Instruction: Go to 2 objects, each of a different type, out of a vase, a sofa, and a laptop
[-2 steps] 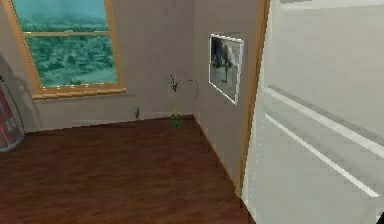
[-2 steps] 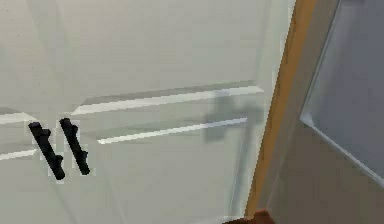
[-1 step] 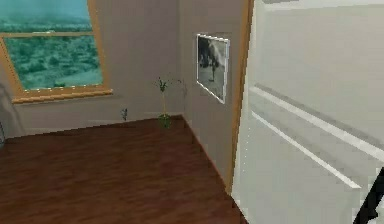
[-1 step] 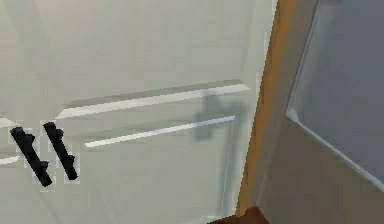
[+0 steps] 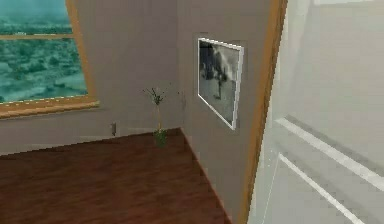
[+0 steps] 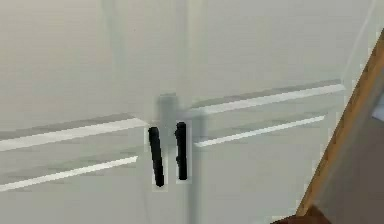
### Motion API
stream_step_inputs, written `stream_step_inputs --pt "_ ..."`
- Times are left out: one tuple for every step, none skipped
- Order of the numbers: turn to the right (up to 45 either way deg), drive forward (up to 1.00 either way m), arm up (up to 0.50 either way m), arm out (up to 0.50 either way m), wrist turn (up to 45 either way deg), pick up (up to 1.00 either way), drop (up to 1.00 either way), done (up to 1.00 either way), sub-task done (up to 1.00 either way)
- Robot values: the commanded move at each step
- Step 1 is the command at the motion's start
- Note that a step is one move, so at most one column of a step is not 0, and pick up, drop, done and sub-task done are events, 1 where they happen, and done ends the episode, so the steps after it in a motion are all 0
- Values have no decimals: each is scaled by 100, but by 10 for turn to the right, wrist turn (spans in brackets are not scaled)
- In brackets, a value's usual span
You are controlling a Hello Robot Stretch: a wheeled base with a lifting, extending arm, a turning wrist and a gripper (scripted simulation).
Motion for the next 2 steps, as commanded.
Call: stream_step_inputs --pt "-450 0 0 0 0 0 0 0 0" --pt "-120 0 0 0 0 0 0 0 0"
